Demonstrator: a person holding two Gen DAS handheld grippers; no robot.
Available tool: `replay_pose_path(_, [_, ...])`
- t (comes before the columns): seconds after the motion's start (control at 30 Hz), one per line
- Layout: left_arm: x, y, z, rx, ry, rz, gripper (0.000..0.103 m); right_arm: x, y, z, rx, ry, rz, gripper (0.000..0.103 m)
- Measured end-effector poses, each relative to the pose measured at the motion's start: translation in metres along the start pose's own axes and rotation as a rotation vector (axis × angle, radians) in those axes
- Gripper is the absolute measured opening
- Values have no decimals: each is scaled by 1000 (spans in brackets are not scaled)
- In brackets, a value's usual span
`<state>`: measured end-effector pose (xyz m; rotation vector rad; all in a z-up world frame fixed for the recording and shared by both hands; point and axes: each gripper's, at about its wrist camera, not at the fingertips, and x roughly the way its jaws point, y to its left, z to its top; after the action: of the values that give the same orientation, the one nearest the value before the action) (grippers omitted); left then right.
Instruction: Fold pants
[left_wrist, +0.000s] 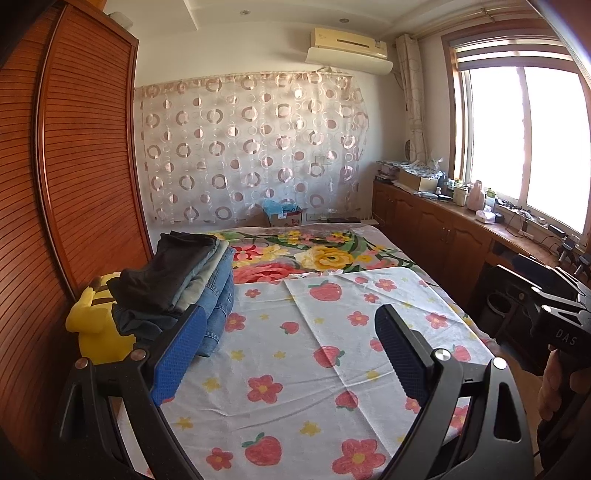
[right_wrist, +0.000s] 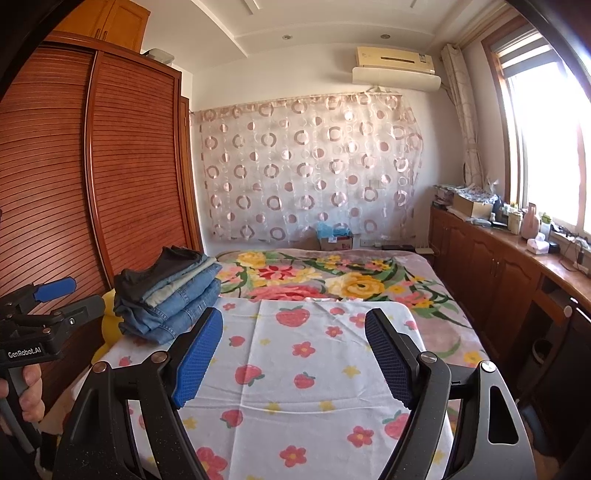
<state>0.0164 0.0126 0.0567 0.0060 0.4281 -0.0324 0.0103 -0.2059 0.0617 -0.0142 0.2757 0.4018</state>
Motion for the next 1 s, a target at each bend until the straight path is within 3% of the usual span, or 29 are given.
replay_pose_path(1.0, [0, 1, 0, -2, -2, -2, 93, -3, 8, -4, 0, -9, -3, 81])
